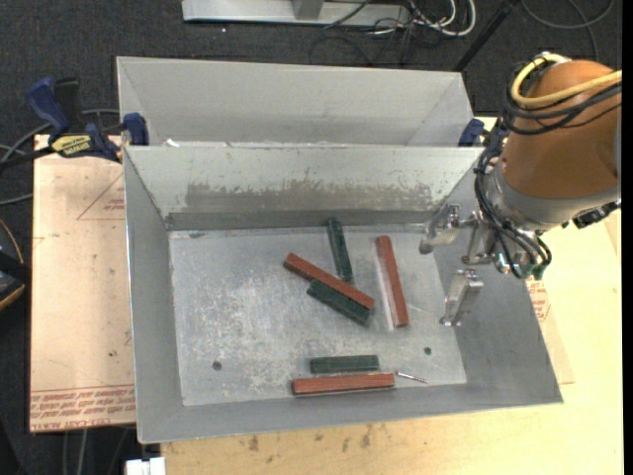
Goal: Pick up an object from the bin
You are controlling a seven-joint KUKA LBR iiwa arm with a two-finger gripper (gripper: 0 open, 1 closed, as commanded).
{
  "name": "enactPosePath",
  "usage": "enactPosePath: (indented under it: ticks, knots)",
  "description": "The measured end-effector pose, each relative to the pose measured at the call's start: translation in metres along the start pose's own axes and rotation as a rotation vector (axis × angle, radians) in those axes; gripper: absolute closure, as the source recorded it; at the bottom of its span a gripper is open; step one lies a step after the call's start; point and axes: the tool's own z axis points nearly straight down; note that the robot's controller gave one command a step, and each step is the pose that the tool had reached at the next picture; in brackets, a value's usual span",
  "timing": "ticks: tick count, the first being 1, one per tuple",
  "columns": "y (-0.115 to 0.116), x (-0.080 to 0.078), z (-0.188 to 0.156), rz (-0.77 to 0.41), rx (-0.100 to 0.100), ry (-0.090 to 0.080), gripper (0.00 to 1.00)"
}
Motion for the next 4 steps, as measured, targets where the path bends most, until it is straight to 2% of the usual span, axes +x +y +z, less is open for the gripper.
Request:
enactPosePath:
  ticks: [1,2,3,4]
  knots:
    - [0.000,-0.002,-0.004,-0.002,0.001,-0.008,0.00]
    - [0.023,-0.026,0.038,-0.067,0.003,-0.015,0.00]
    - [0.029,-0.049,0.096,-0.175,0.001,-0.011,0.00]
    - [0.042,-0.048,0.160,-0.170,0.001,-0.015,1.00]
